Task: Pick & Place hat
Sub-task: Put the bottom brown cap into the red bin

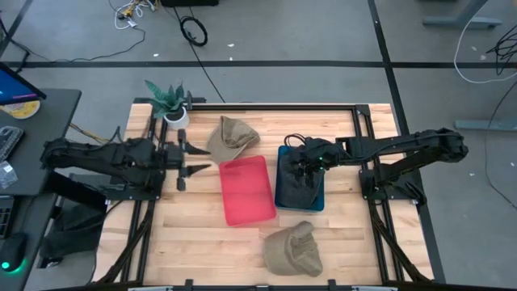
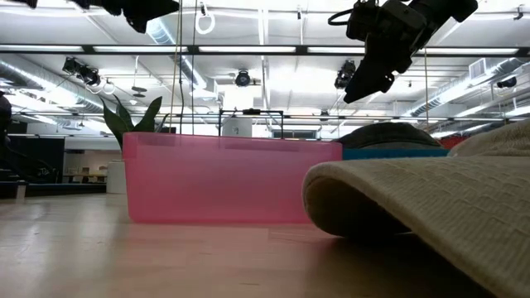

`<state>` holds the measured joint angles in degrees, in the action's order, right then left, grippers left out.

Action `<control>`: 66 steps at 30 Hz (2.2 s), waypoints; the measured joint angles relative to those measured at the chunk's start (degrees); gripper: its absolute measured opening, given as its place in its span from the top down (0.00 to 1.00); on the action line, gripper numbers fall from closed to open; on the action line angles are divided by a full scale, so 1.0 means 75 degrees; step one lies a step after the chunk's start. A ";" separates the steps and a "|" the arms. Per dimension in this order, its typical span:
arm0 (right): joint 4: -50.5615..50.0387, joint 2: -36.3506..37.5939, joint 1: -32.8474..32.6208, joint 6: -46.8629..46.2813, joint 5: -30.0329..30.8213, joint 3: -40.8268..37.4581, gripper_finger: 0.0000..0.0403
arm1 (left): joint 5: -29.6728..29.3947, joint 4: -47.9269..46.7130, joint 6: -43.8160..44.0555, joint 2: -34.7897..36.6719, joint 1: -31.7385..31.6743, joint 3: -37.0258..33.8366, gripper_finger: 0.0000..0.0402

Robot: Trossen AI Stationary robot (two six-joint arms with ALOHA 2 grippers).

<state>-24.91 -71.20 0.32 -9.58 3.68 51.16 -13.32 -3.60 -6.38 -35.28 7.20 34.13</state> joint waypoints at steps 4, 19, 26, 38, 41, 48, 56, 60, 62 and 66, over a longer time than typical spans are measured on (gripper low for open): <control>0.0000 0.0000 0.0000 0.0001 0.0048 0.0000 0.60 | 0.0043 0.0886 -0.0021 0.0645 -0.0038 -0.0780 0.56; 0.0000 0.0003 0.0000 0.0138 0.0067 0.0009 0.60 | -0.0644 0.1246 0.0157 0.2858 -0.0041 -0.1868 0.56; -0.0003 0.0003 0.0000 0.0143 0.0067 0.0009 0.60 | -0.0444 0.0446 0.0311 0.4100 -0.0038 -0.1932 0.56; 0.0003 0.0006 0.0000 0.0143 0.0058 0.0009 0.60 | -0.0256 0.3116 -0.0554 0.4571 -0.0038 -0.3688 0.56; 0.0003 0.0006 0.0003 0.0146 0.0069 0.0009 0.60 | -0.0283 0.3264 -0.0410 0.4574 -0.0064 -0.3866 0.56; 0.0003 0.0006 0.0003 0.0149 0.0283 0.0009 0.60 | 0.0350 0.2976 0.0044 0.4569 -0.0323 -0.3881 0.56; 0.0001 0.0006 0.0003 0.0268 0.0292 0.0009 0.60 | 0.0600 0.2058 0.0191 0.4569 -0.0660 -0.3878 0.56; 0.0000 0.0006 0.0005 0.0294 0.0536 0.0009 0.60 | 0.0722 0.1643 0.0313 0.4566 -0.0802 -0.3878 0.56; 0.0000 0.0006 0.0013 0.0320 0.0648 0.0009 0.60 | 0.0870 0.1589 0.0313 0.4566 -0.0852 -0.3878 0.56; 0.0001 0.0006 0.0015 0.0347 0.0653 0.0009 0.60 | 0.0959 0.1565 0.0373 0.4566 -0.0898 -0.3878 0.56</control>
<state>-24.90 -71.16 0.43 -6.98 8.58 51.22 -6.13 8.14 -3.59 -1.04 0.47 5.04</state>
